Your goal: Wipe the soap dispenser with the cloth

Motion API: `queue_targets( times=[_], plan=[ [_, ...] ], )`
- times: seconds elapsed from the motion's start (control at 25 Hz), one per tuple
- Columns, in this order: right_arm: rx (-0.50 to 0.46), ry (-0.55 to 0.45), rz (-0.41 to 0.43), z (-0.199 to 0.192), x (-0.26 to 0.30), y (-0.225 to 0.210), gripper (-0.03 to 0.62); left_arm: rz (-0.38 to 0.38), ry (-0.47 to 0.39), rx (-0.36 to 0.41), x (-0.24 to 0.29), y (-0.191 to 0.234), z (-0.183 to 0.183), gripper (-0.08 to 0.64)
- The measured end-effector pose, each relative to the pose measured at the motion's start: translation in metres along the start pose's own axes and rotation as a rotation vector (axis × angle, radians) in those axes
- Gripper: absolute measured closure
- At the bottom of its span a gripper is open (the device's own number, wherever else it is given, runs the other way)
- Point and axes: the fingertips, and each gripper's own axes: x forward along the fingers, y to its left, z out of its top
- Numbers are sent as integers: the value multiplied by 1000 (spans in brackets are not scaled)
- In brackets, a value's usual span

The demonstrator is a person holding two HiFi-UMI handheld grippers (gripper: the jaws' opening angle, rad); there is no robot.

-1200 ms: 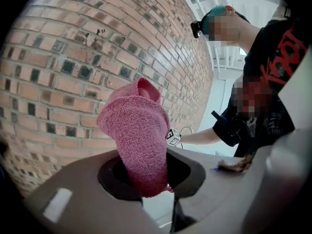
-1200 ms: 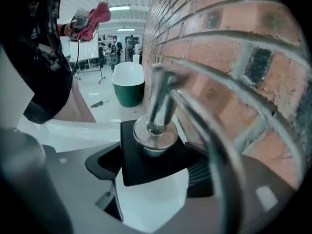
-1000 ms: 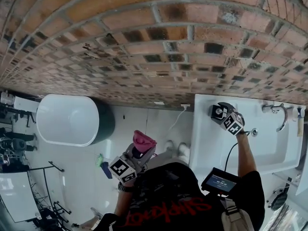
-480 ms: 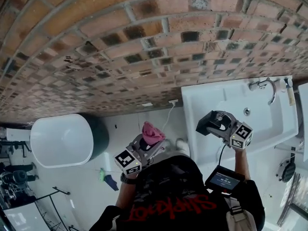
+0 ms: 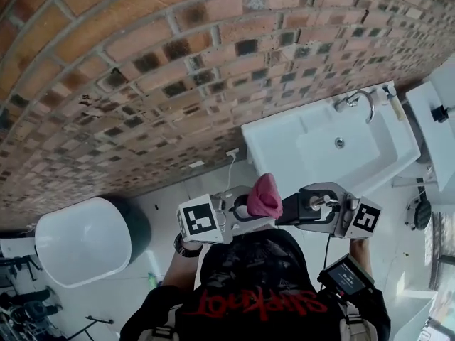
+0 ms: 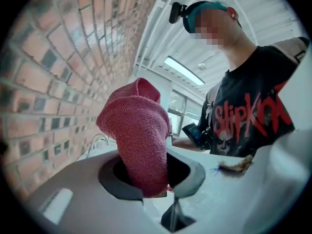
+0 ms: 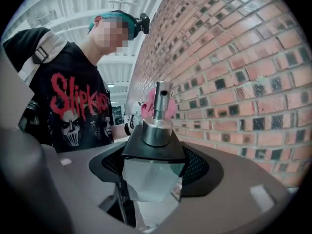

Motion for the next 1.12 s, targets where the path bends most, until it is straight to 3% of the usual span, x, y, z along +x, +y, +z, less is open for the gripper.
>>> queue_targets(
  times=[0.12,0.2,0.28,0.44,0.6,0.68,0.8,0.84,1.04,1.12],
  plan=[
    [-2,-11,-26,4,4,20,278,-137,112,117,21,-26,-6,465],
    [7,-60,-25,10,-1,31,278,-224,165,144,28,-42,-15,465],
    [6,-102,-17,18,-12,42,279,-302,172,150,30,-56,-17,465],
    [-24,-78,-28,28,-24,56,281,-395,179,174,36,-72,-14,465],
    [-62,-57,-98,39,-43,55,281,-419,397,239,42,-79,-47,465],
    [-117,15,-117,37,-47,55,281,-397,477,261,44,-76,-60,465],
    [-314,178,-54,21,-29,60,281,-360,538,283,46,-69,-65,465],
    [-338,209,-41,14,-22,61,281,-356,560,294,45,-67,-66,465],
    [-288,292,-62,-12,-9,60,281,-364,559,329,37,-65,-57,465],
    [-292,308,-62,-17,-4,61,281,-376,616,321,33,-64,-67,465]
  ],
)
